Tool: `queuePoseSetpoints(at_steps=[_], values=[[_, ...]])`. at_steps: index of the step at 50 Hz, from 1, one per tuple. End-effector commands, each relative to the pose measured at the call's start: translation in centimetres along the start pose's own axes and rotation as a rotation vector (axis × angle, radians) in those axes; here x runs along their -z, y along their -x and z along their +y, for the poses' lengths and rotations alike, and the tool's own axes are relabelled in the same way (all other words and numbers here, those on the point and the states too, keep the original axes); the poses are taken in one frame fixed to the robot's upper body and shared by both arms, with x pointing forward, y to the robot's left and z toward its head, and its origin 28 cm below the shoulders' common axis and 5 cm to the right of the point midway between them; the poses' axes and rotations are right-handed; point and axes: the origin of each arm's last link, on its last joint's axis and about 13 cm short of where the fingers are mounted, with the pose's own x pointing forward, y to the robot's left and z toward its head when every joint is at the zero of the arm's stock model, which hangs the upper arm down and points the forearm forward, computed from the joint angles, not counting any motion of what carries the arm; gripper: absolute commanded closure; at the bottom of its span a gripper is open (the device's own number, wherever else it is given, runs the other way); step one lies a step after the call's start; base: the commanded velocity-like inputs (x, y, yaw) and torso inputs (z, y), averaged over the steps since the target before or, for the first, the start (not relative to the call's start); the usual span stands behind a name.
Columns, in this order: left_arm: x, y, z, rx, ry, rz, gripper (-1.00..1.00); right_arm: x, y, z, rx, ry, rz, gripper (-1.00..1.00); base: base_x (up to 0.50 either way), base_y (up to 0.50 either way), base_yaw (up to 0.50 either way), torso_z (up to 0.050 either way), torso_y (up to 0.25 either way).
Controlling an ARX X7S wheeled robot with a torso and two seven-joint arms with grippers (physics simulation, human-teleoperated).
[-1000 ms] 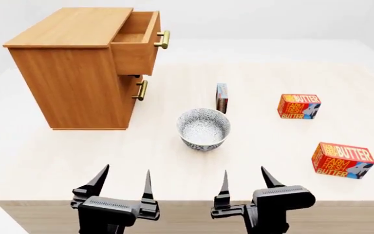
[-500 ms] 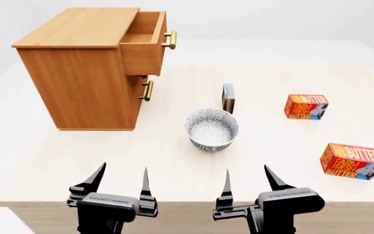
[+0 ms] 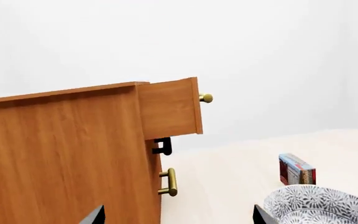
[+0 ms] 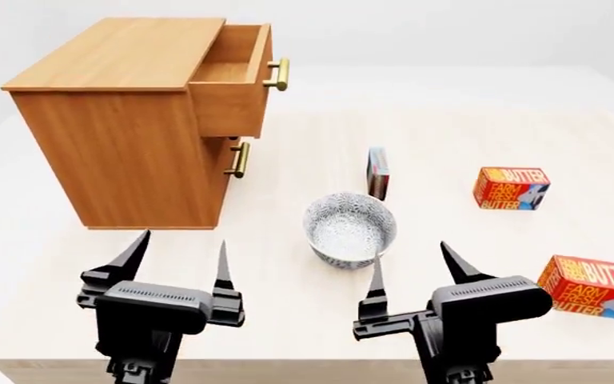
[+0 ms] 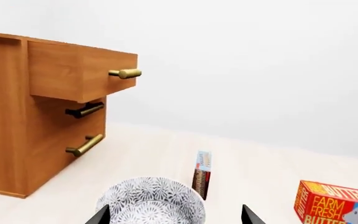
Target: Put the chocolate pudding in the top drawer of the cabinet and close it.
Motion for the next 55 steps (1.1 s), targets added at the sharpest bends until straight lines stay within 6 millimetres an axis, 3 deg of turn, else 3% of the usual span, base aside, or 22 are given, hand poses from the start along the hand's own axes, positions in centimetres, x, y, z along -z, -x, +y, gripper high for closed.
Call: queuePoseSetpoints(at_steps=[1,8,17,33,45,55], values=[[-3.7,-1.4,1.1,0.066,-0.007,-0.03,-1.0,-3.5,-0.1,-1.2,-0.041,0.012,-0.021,-1.0,0.14,0.0,0.0,0.0,0.0],[-6.8,-3.2,2.1,0.209,0.034,-0.004,-1.0,-7.1,-1.2,-2.8,-0.082,0.02,-0.002,-1.0,0.14,0.0,0.0,0.0,0.0],[-13.5,-6.7,4.5,0.294,0.058,0.011,-1.0,-12.9,-3.4,-5.0,-0.158,0.017,0.046,-1.0,0.14,0.0,0.0,0.0,0.0],[-22.0,-12.5,6.0,0.278,-0.003,0.076,-1.0,-20.4,-6.6,-7.0,-0.187,0.108,0.072,-1.0,0.14,0.0,0.0,0.0,0.0],[-23.5,-14.8,6.1,0.305,0.021,0.1,-1.0,-21.4,-7.8,-7.4,-0.182,0.142,0.083,-1.0,0.14,0.0,0.0,0.0,0.0],[-23.7,-14.9,6.1,0.319,0.017,0.117,-1.0,-21.4,-8.3,-7.6,-0.178,0.137,0.084,-1.0,0.13,0.0,0.0,0.0,0.0]])
